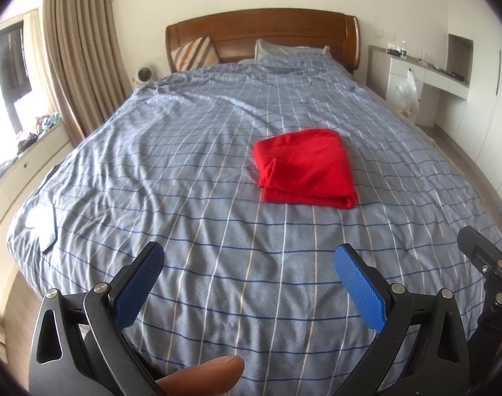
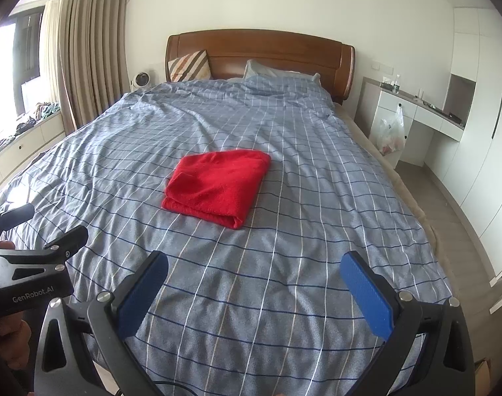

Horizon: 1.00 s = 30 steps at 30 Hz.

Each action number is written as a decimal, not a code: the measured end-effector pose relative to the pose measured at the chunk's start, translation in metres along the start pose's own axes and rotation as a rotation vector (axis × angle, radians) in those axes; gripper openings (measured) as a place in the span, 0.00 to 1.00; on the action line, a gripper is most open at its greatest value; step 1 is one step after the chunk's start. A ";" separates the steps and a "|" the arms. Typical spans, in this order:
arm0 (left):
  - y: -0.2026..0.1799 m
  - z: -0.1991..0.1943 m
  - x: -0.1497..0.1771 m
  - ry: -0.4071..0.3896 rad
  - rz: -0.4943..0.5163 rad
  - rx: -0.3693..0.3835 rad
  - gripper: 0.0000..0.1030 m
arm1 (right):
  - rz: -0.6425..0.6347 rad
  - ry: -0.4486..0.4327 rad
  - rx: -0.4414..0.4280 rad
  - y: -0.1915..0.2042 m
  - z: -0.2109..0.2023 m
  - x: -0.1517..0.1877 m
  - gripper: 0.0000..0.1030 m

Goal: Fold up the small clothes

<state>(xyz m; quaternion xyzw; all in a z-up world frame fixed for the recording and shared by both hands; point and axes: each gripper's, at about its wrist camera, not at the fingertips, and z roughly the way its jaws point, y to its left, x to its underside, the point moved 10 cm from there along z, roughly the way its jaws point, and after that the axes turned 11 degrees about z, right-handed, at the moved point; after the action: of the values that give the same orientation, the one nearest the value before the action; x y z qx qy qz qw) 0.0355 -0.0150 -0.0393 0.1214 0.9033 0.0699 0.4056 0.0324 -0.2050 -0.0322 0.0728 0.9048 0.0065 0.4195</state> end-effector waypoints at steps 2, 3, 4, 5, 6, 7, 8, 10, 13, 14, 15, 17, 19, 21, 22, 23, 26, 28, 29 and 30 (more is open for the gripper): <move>-0.001 0.000 0.000 0.001 0.000 0.004 1.00 | -0.001 0.000 -0.001 0.000 0.000 0.000 1.00; -0.001 0.000 0.000 0.004 0.000 0.007 1.00 | 0.001 0.001 -0.001 0.000 0.000 0.000 1.00; -0.002 0.001 0.001 0.008 -0.002 0.009 1.00 | 0.002 0.001 -0.002 0.000 0.000 0.000 1.00; -0.002 0.001 0.001 0.011 -0.003 0.008 1.00 | 0.001 0.001 -0.002 0.000 0.000 0.000 1.00; -0.002 0.002 0.001 0.013 -0.005 0.008 1.00 | 0.001 0.001 -0.001 0.000 0.000 0.000 1.00; -0.002 0.002 0.001 0.014 -0.005 0.006 1.00 | 0.001 0.001 -0.002 0.000 0.000 0.000 1.00; -0.002 0.001 0.001 0.015 -0.005 0.003 1.00 | 0.003 0.001 -0.003 0.000 0.000 0.000 1.00; -0.001 0.001 0.000 0.012 -0.005 -0.005 1.00 | 0.000 0.001 -0.002 0.000 0.000 0.000 1.00; -0.002 0.001 -0.001 0.011 -0.004 0.006 1.00 | 0.000 0.001 -0.002 0.000 0.000 0.000 1.00; -0.002 0.000 -0.001 0.009 -0.002 0.006 1.00 | 0.000 0.001 -0.003 0.000 0.000 0.000 1.00; -0.002 0.000 -0.002 0.006 0.002 0.001 1.00 | 0.001 0.003 -0.005 0.000 0.000 0.000 1.00; -0.002 -0.002 -0.003 -0.002 0.011 -0.017 1.00 | 0.005 0.007 -0.012 0.000 -0.001 0.000 1.00; -0.002 -0.005 -0.005 -0.014 0.017 -0.030 1.00 | 0.016 0.008 -0.026 0.001 -0.004 0.000 1.00; -0.002 -0.009 -0.007 -0.023 0.018 -0.027 1.00 | 0.038 0.005 -0.052 0.001 -0.007 -0.002 1.00; -0.001 -0.010 -0.008 -0.025 0.016 -0.023 1.00 | 0.052 0.006 -0.070 0.002 -0.009 -0.003 1.00; 0.000 -0.012 -0.008 -0.026 0.012 -0.019 1.00 | 0.065 0.010 -0.085 0.002 -0.010 -0.004 1.00; 0.004 -0.013 -0.008 -0.024 0.006 -0.024 1.00 | 0.063 0.029 -0.107 0.007 -0.011 -0.003 1.00; 0.006 -0.012 -0.007 -0.018 0.001 -0.026 1.00 | 0.037 0.038 -0.103 0.011 -0.009 0.000 1.00; 0.007 -0.011 -0.006 -0.014 -0.002 -0.029 1.00 | 0.029 0.043 -0.100 0.013 -0.008 0.002 1.00; 0.008 -0.010 -0.005 -0.010 -0.004 -0.031 1.00 | 0.027 0.051 -0.102 0.015 -0.007 0.005 1.00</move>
<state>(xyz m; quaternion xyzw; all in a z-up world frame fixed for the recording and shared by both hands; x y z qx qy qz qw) 0.0323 -0.0091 -0.0277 0.1136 0.9003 0.0827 0.4120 0.0260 -0.1890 -0.0303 0.0633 0.9126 0.0599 0.3994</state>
